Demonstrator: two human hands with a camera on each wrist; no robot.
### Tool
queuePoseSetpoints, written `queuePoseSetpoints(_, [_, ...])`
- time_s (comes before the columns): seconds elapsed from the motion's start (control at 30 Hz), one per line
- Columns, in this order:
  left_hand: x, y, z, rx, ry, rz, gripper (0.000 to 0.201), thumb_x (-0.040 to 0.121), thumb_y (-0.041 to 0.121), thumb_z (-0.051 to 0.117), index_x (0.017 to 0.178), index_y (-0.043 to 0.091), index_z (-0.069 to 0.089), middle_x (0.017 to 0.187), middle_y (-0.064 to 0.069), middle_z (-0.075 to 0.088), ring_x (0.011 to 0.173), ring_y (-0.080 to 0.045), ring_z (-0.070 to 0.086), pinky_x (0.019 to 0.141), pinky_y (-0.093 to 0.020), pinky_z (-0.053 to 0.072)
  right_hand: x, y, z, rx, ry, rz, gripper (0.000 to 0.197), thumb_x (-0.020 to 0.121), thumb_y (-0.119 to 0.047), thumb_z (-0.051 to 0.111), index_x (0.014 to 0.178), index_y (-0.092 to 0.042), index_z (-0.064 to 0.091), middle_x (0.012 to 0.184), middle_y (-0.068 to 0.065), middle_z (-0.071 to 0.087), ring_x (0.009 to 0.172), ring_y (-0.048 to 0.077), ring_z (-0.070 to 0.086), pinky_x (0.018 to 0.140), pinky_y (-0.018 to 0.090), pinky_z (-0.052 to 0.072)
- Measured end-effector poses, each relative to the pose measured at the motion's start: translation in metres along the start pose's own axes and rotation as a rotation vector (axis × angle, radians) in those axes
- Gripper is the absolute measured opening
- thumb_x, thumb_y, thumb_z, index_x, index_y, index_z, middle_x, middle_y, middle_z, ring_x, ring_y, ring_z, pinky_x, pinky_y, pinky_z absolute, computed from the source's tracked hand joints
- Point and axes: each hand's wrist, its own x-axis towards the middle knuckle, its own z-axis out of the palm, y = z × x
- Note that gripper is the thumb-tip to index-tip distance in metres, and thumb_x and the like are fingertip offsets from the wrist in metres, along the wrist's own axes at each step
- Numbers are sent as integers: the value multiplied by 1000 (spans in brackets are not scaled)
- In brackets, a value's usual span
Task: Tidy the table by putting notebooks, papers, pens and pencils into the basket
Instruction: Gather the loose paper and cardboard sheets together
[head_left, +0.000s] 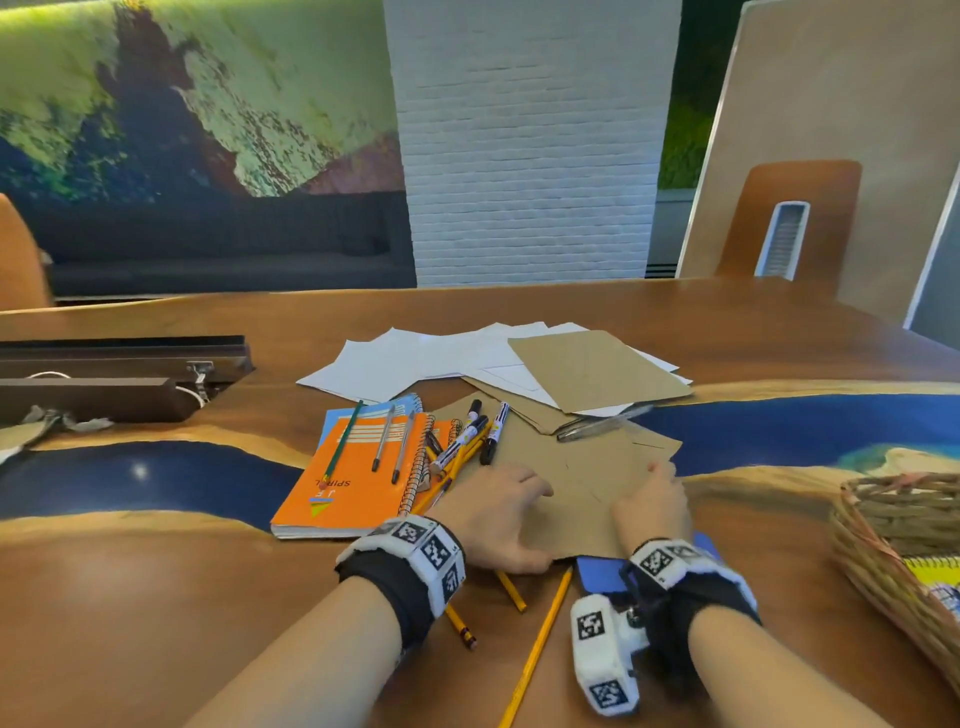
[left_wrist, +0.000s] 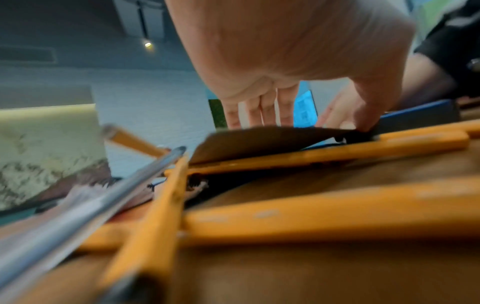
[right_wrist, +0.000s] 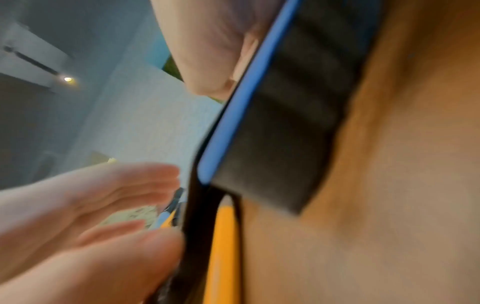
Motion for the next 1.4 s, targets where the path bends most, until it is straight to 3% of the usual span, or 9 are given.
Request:
queuePoseSetpoints(0.13, [4,6,5,-10,-90,-40,78,78,45,67,142,17,33,144,-3,35,131,-20,36,107,-33,33,0,-8,-6,47,-36,-39,49,87,-5,52,133,-10,36,130,16,50,117,32,50,88,36,43])
queuePoseSetpoints(0.27, [6,4,7,-32,-104,-104,53,88,29,55,138,18,39,137,-4,45,123,-22,45,100,-35,44,7,-16,-18,11,-50,-109,48,88,-8,49,134,-14,35,128,15,52,116,33,51,90,38,43])
queuePoseSetpoints(0.43, [19,-13,-6,-247,143,-179,28,94,16,45,117,14,61,108,-9,66,100,-25,60,84,-35,51,10,-23,-32,-97,61,-216,30,100,-32,32,122,-15,44,110,12,63,101,33,57,79,35,40])
queuePoseSetpoints(0.53, [21,-23,-8,-394,331,-268,29,94,12,45,117,14,62,109,-6,66,102,-22,59,84,-27,47,16,-27,-36,-234,115,-339,29,101,-27,28,124,-16,42,104,12,65,93,33,59,68,32,34])
queuePoseSetpoints(0.7, [23,-8,-7,-381,430,-261,28,94,9,48,121,17,49,111,-9,64,99,-25,62,82,-36,52,16,-29,-27,-428,97,-394,41,92,-11,36,132,-14,29,79,7,60,63,26,49,49,26,27])
queuePoseSetpoints(0.83, [20,-9,-10,-354,639,-314,14,93,6,51,104,11,44,89,-10,62,79,-27,61,65,-34,50,10,-30,-20,-446,107,-454,41,91,-13,39,131,-13,27,95,6,64,65,27,55,49,25,29])
queuePoseSetpoints(0.97, [19,-9,-7,-202,719,-154,20,76,-16,53,73,4,52,71,-6,48,60,-34,53,51,-32,37,6,-34,-17,-383,101,-490,39,91,-16,41,128,-12,29,111,6,60,81,30,62,61,28,34])
queuePoseSetpoints(1.2, [24,-14,-3,-186,742,-196,28,77,-16,59,98,0,67,98,-17,66,83,-33,66,69,-29,51,8,-26,-15,-316,109,-448,61,88,-14,47,141,-17,17,116,5,57,70,24,52,57,29,39])
queuePoseSetpoints(1.4, [16,0,-20,-258,781,-210,28,90,-6,52,113,1,64,111,-15,65,104,-29,62,86,-26,46,0,-17,-21,-330,-89,-577,64,88,-28,56,142,-22,22,133,-1,48,104,22,59,74,31,43])
